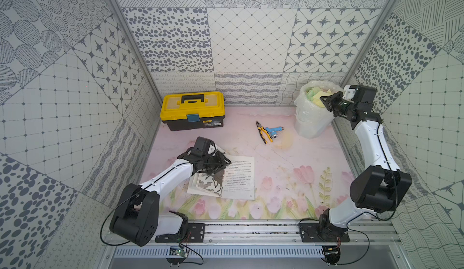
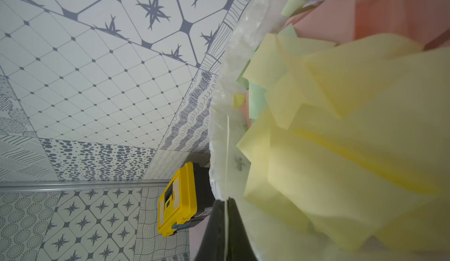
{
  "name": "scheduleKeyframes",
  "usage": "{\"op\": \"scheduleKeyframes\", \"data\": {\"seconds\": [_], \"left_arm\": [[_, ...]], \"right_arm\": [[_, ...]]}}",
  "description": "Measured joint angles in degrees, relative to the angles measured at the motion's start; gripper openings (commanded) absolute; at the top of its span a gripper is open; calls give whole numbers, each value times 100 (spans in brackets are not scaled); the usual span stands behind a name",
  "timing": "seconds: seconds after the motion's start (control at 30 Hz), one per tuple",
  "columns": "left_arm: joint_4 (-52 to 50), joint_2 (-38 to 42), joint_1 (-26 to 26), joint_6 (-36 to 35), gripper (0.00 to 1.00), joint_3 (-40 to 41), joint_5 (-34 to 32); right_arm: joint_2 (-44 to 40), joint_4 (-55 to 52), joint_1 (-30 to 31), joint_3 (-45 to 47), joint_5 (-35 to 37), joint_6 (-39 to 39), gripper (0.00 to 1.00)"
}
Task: Peel off the used sticky note
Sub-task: Place the note in the trash bin.
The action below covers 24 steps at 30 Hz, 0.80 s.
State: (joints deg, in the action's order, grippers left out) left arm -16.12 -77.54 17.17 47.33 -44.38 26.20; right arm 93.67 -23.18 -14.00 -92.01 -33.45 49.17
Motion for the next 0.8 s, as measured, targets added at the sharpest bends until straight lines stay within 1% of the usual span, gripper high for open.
{"op": "scheduleKeyframes", "data": {"seconds": [0.1, 0.23, 0.43, 0.6, 0.7, 0.8], "left_arm": [[9, -7, -28, 0, 41, 0, 11], [11, -17, -55, 2, 42, -4, 44], [17, -24, -83, 7, 42, -55, 87], [17, 33, -87, 4, 44, -85, 79], [15, 133, -101, 2, 44, -92, 52], [9, 282, -120, 0, 46, -98, -46]], "right_arm": [[155, -105, -55, -146, 61, -24, 21], [195, -234, -85, -219, 140, -103, 40], [149, -498, -116, -341, 319, -295, 59], [-192, -778, -127, -402, 546, -509, 70], [-568, -844, -127, -387, 693, -636, 73], [-1113, -831, -127, -184, 809, -741, 78]]}}
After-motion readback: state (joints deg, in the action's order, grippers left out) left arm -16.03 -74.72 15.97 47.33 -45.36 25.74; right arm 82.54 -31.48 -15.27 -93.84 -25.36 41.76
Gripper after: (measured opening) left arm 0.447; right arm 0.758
